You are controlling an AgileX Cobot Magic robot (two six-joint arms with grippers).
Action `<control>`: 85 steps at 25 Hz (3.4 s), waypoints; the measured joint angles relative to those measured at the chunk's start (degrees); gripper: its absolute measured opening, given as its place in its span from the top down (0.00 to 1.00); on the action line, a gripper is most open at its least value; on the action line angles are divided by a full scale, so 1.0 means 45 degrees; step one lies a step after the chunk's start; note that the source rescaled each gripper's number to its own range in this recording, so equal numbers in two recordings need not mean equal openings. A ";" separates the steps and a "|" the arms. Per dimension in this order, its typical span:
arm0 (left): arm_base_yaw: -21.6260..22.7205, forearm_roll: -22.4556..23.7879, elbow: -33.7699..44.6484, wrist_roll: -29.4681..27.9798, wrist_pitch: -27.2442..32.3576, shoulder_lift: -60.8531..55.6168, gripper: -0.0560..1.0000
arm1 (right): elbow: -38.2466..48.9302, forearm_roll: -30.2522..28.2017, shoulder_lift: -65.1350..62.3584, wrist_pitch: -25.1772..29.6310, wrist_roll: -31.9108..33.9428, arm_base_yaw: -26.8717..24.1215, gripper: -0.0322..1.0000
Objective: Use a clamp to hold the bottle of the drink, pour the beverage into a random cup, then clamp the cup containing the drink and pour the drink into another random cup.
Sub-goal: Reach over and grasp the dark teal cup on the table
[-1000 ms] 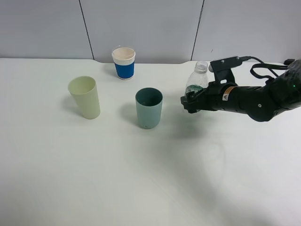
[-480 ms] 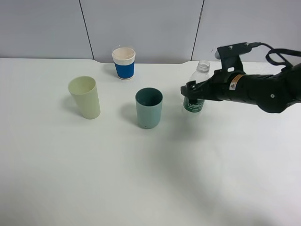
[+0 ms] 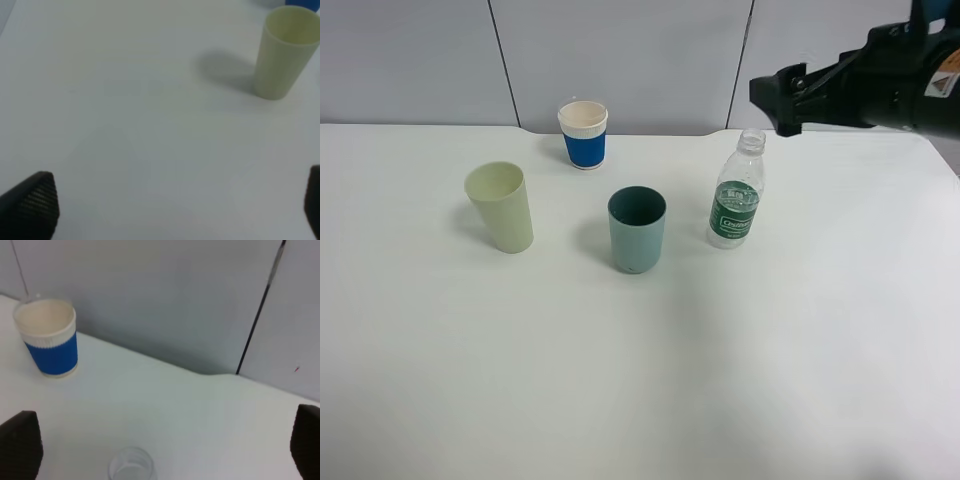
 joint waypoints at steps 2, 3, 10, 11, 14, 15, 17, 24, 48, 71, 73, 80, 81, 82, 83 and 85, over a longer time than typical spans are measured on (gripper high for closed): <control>0.0000 0.0000 0.0000 0.0000 0.0000 0.0000 0.00 | 0.0000 -0.0012 -0.0832 0.0593 -0.0032 -0.0231 0.00; 0.0000 0.0000 0.0000 0.0000 0.0000 0.0000 0.00 | 0.0000 -0.0025 -0.1159 0.0915 -0.0032 -0.0441 0.00; 0.0000 0.0000 0.0000 0.0000 0.0000 0.0000 0.00 | 0.0000 -0.0478 -0.4078 0.3553 0.0606 -0.3218 0.00; 0.0000 0.0000 0.0000 0.0000 0.0000 0.0000 0.00 | 0.0000 -0.0490 -0.4507 0.4045 0.0850 -0.3529 0.00; 0.0000 0.0000 0.0000 0.0000 0.0000 0.0000 0.00 | 0.0000 -0.0623 -0.5988 0.5381 0.1139 -0.4385 0.00; 0.0000 0.0000 0.0000 0.0000 0.0000 0.0000 0.00 | 0.0000 -0.0663 -0.6512 0.5879 0.1193 -0.4589 0.00; 0.0000 0.0000 0.0000 0.0000 0.0000 0.0000 0.00 | 0.0000 -0.0667 -0.7594 0.6891 0.1193 -0.4732 0.00; 0.0000 0.0000 0.0000 0.0000 0.0000 0.0000 0.00 | 0.0000 -0.0628 -1.1296 1.0962 0.1220 -0.4732 0.00; 0.0000 0.0000 0.0000 0.0000 0.0000 0.0000 0.00 | 0.1711 0.1679 -1.5895 1.6554 0.0711 -0.4732 0.00; 0.0000 0.0000 0.0000 0.0000 0.0000 0.0000 0.00 | 0.1862 0.1212 -1.5895 1.6271 0.0573 -0.4732 0.00; 0.0000 0.0000 0.0000 0.0000 0.0000 0.0000 0.00 | 0.1862 0.1069 -1.5895 1.6271 0.0412 -0.4732 0.00; 0.0000 0.0000 0.0000 0.0000 0.0000 0.0000 0.00 | 0.1862 0.0994 -1.5895 1.6271 0.0334 -0.4732 0.00; 0.0000 0.0000 0.0000 0.0000 0.0000 0.0000 0.00 | 0.1862 0.0994 -1.5895 1.6271 0.0335 -0.4732 0.00; 0.0000 0.0000 0.0000 0.0000 0.0000 0.0000 0.00 | 0.1862 0.0994 -1.5895 1.6271 0.0335 -0.4732 0.00; 0.0000 0.0000 0.0000 0.0000 0.0000 0.0000 0.00 | 0.1862 0.0994 -1.5895 1.6271 0.0335 -0.4732 0.00; 0.0000 0.0000 0.0000 0.0000 0.0000 0.0000 0.00 | 0.1862 0.0994 -1.5895 1.6271 0.0335 -0.4732 0.00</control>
